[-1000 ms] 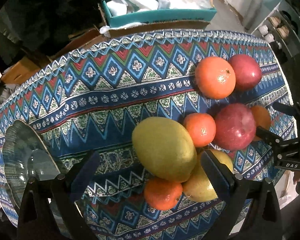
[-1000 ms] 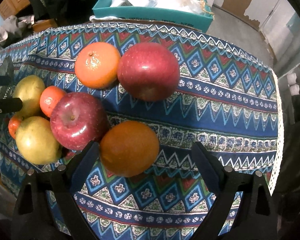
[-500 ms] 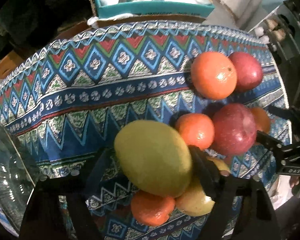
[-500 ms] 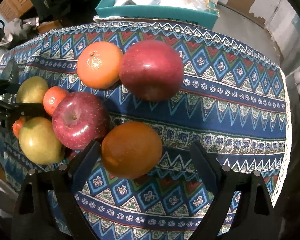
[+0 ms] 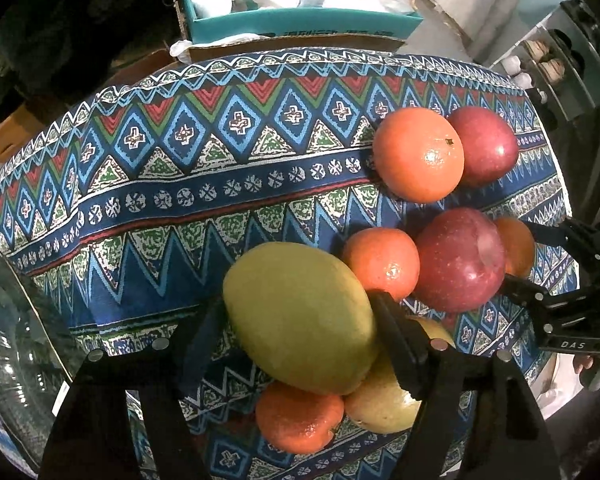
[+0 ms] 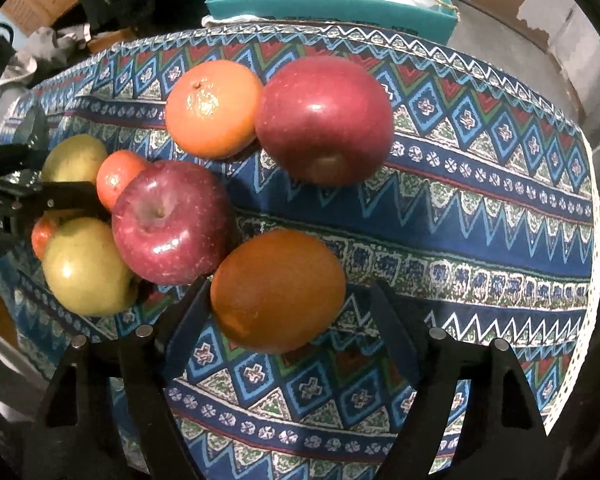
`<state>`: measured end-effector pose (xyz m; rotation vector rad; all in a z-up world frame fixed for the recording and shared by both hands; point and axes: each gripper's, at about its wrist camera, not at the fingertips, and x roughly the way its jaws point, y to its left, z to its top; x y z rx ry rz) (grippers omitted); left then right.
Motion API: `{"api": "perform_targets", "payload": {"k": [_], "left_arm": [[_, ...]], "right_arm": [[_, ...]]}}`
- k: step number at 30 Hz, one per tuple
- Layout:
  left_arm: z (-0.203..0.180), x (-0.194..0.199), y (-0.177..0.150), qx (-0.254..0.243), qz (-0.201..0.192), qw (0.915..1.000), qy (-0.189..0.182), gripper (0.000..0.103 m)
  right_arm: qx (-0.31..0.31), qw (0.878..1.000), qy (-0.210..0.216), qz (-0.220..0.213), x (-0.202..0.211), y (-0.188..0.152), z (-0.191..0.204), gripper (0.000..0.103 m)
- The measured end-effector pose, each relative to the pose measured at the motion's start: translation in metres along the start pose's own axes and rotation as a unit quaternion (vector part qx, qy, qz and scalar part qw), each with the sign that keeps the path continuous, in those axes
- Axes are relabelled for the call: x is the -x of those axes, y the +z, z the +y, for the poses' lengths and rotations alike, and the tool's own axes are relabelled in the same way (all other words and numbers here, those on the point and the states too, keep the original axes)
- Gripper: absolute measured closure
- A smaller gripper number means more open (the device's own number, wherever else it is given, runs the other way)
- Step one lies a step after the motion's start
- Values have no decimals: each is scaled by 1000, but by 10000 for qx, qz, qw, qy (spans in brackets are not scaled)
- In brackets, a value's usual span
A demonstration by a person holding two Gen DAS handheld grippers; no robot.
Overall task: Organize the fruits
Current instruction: 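Close the left tool on the mango while the right tool grasps the orange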
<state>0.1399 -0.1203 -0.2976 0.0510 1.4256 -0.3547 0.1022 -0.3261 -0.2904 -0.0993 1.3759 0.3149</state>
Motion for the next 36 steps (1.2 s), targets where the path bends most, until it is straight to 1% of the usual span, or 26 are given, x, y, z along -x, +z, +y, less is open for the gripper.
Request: {"api": "perform_targets", "payload": {"k": [1,2,3,6,9,14,19,24,27,31,36], "left_arm": [[0,0,0,-17,-10,10000,4,27],[0,0,0,-28,-30,10000,10,27],[0,1,-1,-37,-51,10000,19,27],[-2,3,-4,-110,-149,9998,124,27],[-3,10,-7,-164,-287,9992,214,27],[-6,32,-9,-237,-587,9976,263,27],[-9,55,-14,-264,-870,9955,268,27],[-11,79,-24,-306,-1115,9929,285,27],[-12,95,-31,-311,-1223,9918,219,27],[-9,117,-40,-220,-1385,9901,84,27],[-6,144,-49,-161,-1652,9861,85,27]], "right_arm": [[37,10000,-24,5,-1,0,1,26],[79,10000,-23,20,-2,0,1,33],[121,9999,3,25,-2,0,1,36],[266,9995,-133,-61,-2,-1,6,37],[275,9991,-273,-161,-1,-1,13,37],[34,9984,-369,-425,18,-5,9,38],[-37,9958,-506,-766,42,-5,11,38],[-89,9924,-546,-1097,66,-3,16,38],[-101,9897,-519,-1331,86,-4,21,38],[-23,9854,-477,-1636,109,2,36,38],[118,9801,-402,-1938,134,7,54,38]]}}
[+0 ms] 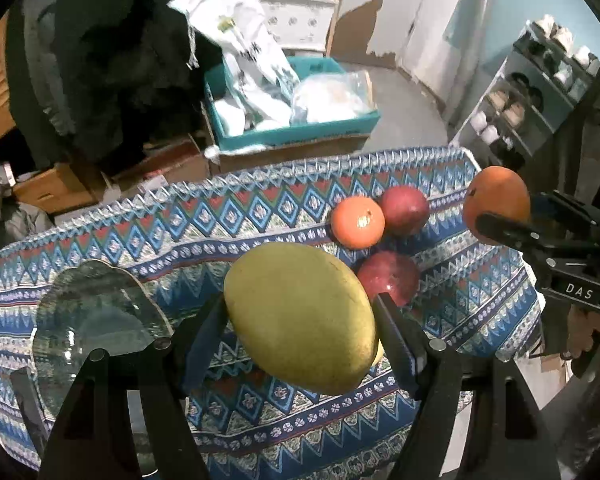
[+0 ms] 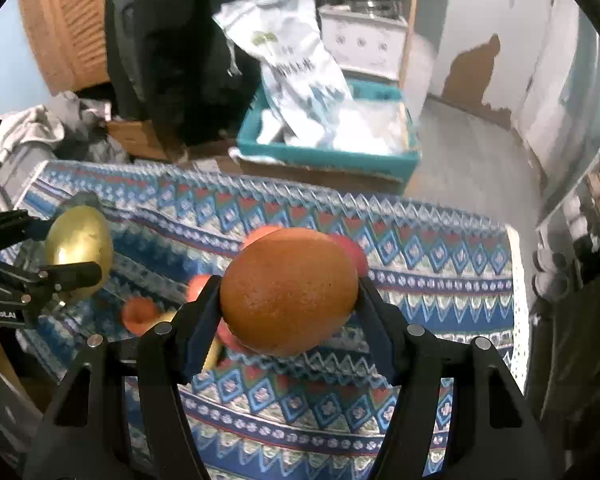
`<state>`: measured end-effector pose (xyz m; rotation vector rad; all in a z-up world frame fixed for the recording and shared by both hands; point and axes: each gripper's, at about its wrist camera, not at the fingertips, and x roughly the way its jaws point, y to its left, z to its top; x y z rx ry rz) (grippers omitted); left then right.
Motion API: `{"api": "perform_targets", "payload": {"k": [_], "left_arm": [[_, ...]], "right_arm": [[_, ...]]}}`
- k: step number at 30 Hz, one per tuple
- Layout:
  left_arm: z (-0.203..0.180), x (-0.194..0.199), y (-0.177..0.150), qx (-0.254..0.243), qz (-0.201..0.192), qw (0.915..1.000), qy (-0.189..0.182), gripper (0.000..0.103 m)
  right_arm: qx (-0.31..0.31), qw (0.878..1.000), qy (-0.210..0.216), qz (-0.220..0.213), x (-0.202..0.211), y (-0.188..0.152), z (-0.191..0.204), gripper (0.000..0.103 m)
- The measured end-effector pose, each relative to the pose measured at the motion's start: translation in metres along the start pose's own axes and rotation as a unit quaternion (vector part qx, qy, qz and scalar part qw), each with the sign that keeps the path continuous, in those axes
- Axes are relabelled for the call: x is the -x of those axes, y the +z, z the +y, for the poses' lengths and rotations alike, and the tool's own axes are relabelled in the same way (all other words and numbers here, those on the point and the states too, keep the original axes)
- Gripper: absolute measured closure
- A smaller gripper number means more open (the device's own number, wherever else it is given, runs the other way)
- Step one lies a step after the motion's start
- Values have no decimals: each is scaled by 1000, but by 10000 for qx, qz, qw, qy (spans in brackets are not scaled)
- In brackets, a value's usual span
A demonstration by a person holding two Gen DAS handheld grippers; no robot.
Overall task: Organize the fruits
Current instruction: 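Close the left tool on the mango while the right tool grasps the orange, then carry the mango with the left tool while the right tool carries the orange to the bowl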
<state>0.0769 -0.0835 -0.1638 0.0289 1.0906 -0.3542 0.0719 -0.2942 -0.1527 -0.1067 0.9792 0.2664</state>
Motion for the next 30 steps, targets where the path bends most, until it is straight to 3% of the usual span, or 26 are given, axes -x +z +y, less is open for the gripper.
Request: {"api": "perform_targets", "payload": {"k": [18,30], "left_arm": [[20,85,-11,21,-844,9963,136,27],[45,117,-22,176,-1142,9932,109,27]], "right_arm": [[316,9947,499,-841,70,34,64,38],[563,9896,909,-965,75,50,113,38]]}}
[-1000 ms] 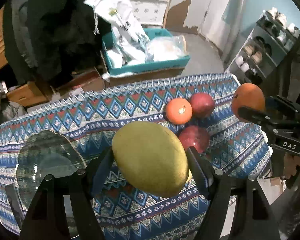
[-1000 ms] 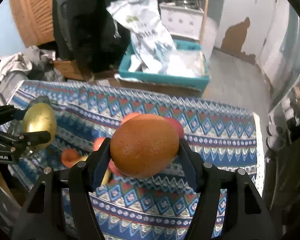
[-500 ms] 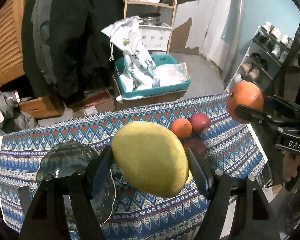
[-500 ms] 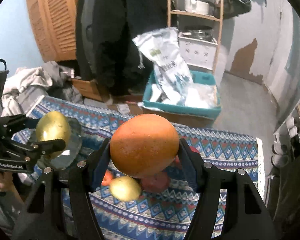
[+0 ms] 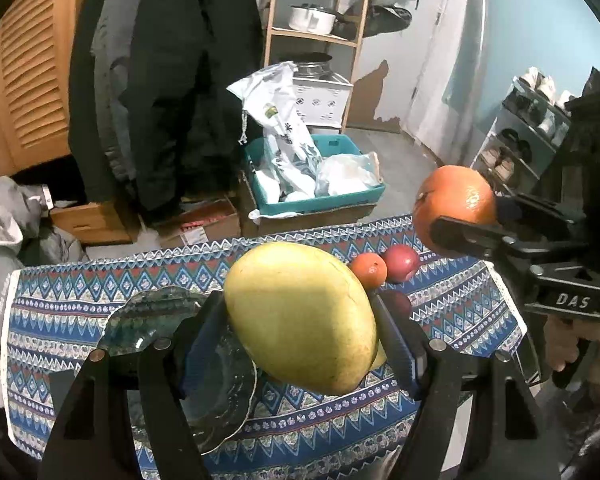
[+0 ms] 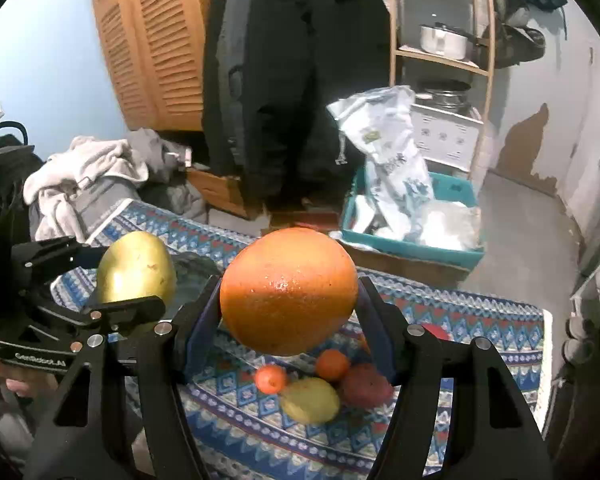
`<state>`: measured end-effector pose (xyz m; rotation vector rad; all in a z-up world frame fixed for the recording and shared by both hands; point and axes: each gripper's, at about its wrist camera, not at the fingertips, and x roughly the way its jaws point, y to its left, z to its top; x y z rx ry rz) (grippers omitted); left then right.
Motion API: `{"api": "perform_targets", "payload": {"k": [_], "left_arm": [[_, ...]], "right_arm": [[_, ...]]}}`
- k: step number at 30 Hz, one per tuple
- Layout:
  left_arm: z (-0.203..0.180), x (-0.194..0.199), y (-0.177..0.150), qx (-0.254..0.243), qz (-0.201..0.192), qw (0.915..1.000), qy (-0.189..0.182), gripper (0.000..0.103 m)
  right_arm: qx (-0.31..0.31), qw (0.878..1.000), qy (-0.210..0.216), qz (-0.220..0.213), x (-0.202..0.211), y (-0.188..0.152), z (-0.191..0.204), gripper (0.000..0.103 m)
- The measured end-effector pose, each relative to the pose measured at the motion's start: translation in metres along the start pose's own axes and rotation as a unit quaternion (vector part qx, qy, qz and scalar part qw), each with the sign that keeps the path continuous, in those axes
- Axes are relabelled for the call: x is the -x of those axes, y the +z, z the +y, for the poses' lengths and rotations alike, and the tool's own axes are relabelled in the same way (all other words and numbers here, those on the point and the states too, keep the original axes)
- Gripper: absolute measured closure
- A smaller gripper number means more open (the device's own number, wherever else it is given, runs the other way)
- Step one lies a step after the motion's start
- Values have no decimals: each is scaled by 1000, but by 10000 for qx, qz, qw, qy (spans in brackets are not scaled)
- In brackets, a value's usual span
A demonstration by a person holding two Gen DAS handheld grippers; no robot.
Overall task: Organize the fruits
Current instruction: 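Carry the mango with the left tool while the right tool carries the orange to the bowl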
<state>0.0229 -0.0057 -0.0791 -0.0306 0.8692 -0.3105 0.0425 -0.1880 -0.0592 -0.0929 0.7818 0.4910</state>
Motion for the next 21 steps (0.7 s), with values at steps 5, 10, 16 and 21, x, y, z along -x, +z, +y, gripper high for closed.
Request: {"api": "perform_targets", "payload": {"k": [5,10,16,21], "left_arm": [[16,7,-5,103,-55,9999,124,27],[37,8,-14,246,-35,9993,276,27],[66,6,-27,501,52,9977,457,27],[87,4,-38,588,43,9954,755,27]], "right_arm": [[51,9998,145,81,-14,7,16,38],[70,9994,287,206,-32,11,29,38],[99,9981,474,372,-53,14,45,38],[146,9970,582,494,-73,16,59,38]]}}
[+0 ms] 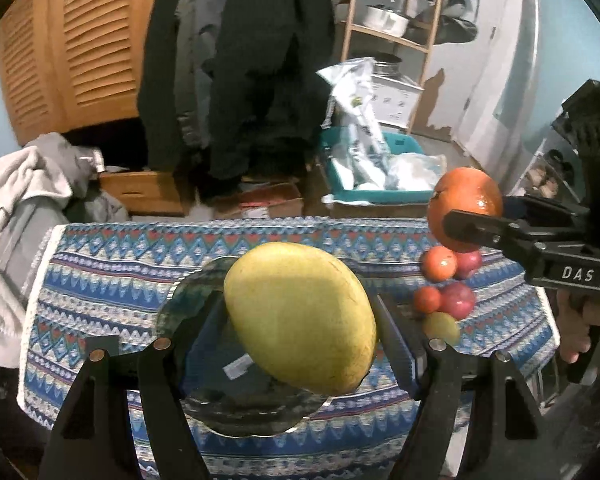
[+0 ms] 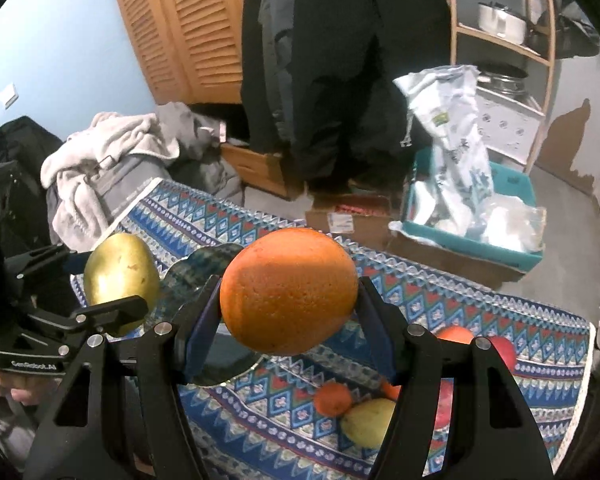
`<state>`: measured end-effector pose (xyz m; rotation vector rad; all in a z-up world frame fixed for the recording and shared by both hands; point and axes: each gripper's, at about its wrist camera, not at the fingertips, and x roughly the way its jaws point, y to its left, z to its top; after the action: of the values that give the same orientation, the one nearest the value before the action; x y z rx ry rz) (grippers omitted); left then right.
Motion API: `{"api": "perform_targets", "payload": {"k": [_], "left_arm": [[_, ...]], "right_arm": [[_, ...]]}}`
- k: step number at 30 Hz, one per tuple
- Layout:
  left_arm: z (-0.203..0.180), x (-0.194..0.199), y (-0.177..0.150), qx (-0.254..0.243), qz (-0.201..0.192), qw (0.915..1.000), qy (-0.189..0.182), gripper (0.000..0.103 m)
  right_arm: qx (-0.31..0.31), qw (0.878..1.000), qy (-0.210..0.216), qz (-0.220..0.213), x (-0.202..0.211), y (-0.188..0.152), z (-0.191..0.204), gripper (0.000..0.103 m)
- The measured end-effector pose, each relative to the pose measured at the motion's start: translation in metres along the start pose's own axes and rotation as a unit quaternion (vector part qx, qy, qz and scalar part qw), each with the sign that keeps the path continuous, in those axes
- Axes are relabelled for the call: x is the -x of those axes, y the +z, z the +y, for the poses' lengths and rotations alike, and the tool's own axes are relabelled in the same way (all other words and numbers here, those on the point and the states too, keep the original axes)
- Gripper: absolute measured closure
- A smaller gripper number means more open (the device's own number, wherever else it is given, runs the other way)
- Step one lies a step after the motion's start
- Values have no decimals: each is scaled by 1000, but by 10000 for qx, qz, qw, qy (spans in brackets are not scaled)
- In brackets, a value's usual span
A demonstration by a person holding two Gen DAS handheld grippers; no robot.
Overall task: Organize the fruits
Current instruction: 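Carry the mango with the left tool while the right tool carries the orange to the bowl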
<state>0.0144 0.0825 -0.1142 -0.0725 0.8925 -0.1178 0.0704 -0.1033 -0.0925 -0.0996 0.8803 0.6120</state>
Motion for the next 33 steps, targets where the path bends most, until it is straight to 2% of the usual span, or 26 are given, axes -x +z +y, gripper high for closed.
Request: {"api": "perform_targets", "payload": {"k": [6,11,18,33], "left_arm": [[27,-18,-20,255,187,9994,143,27],[40,-29,-33,377,356,9986,86,27],[55,-49,-48,547,671,9960,224,27],[71,-86,-76,695,1301,9884,362,27]], "right_arm": [[-15,9994,232,257,-31,-1,10,38],[88,9983,317,481,-57,-5,23,38],[160,9956,479,784,-89,-14,39,38],[307,9893,369,1375,-138,-43,56,37]]}}
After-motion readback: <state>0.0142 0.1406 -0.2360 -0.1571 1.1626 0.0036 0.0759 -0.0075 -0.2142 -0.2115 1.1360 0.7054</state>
